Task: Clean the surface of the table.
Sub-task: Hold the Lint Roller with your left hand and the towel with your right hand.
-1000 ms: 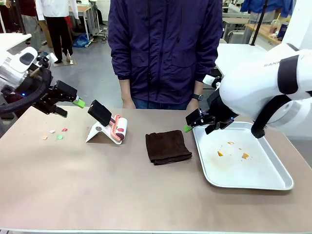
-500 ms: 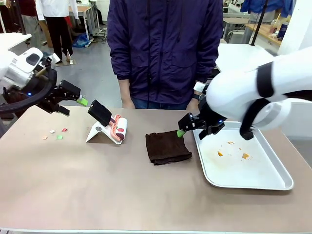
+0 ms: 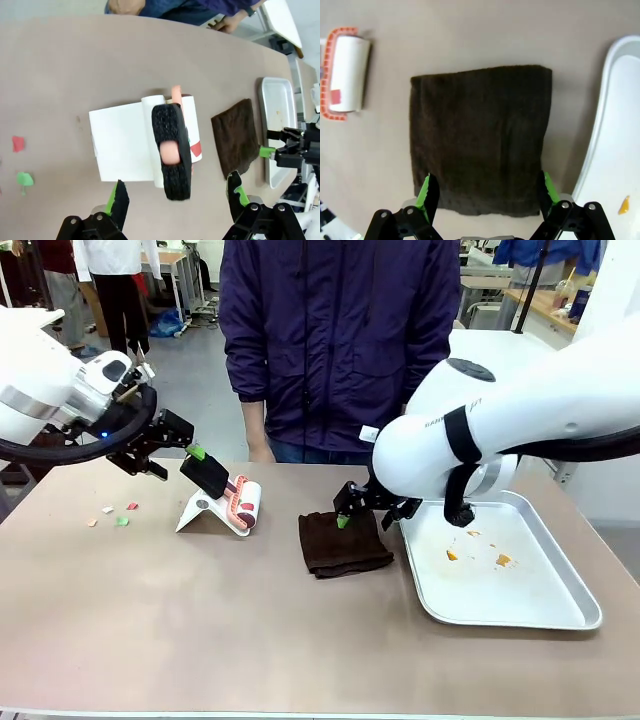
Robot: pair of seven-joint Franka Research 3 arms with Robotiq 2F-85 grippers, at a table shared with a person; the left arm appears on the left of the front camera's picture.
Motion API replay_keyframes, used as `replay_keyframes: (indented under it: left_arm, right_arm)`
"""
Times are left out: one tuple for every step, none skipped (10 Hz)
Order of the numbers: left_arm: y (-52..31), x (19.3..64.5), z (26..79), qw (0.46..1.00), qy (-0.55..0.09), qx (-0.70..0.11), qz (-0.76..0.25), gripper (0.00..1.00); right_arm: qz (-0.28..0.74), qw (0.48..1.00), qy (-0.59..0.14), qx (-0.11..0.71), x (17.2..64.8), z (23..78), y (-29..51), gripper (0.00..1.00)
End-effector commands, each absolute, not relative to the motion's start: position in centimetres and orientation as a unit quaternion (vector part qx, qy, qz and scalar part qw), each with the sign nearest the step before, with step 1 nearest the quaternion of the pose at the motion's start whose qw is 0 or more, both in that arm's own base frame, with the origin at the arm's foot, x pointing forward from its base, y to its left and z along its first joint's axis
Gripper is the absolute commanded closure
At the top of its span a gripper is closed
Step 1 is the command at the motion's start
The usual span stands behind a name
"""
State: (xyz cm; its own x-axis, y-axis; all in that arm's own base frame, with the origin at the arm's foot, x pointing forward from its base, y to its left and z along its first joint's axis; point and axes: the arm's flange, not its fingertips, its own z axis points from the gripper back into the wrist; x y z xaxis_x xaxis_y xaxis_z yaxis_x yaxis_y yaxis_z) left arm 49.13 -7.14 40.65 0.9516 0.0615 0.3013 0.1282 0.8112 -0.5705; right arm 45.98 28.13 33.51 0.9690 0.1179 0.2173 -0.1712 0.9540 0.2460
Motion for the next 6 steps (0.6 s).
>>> replay_keyframes:
  left_arm:
    - [-7.7, 50.4, 40.3, 0.933, -0.161, -0.321, 0.002, 0.0]
    - [-7.7, 51.1, 39.7, 0.937, -0.162, -0.311, 0.008, 0.0]
    - [-7.7, 51.4, 39.3, 0.94, -0.155, -0.303, 0.012, 0.0]
    - [-7.7, 51.6, 38.9, 0.941, -0.145, -0.307, 0.009, 0.0]
    - [-7.7, 51.6, 38.6, 0.94, -0.139, -0.311, 0.004, 0.0]
    - [-7.6, 51.6, 38.5, 0.94, -0.14, -0.312, 0.004, 0.0]
  right_arm:
    - [0.068, 0.984, -0.13, 0.098, 46.8, 34.1, 29.7, 0.0]
    - [0.077, 0.985, -0.127, 0.089, 46.8, 33.8, 30.0, 0.0]
    - [0.08, 0.985, -0.126, 0.088, 46.9, 33.6, 30.1, 0.0]
    - [0.076, 0.986, -0.125, 0.08, 47.1, 33.2, 30.2, 0.0]
    - [0.074, 0.988, -0.114, 0.074, 47.3, 32.8, 30.3, 0.0]
    - [0.073, 0.989, -0.115, 0.064, 47.3, 32.6, 30.5, 0.0]
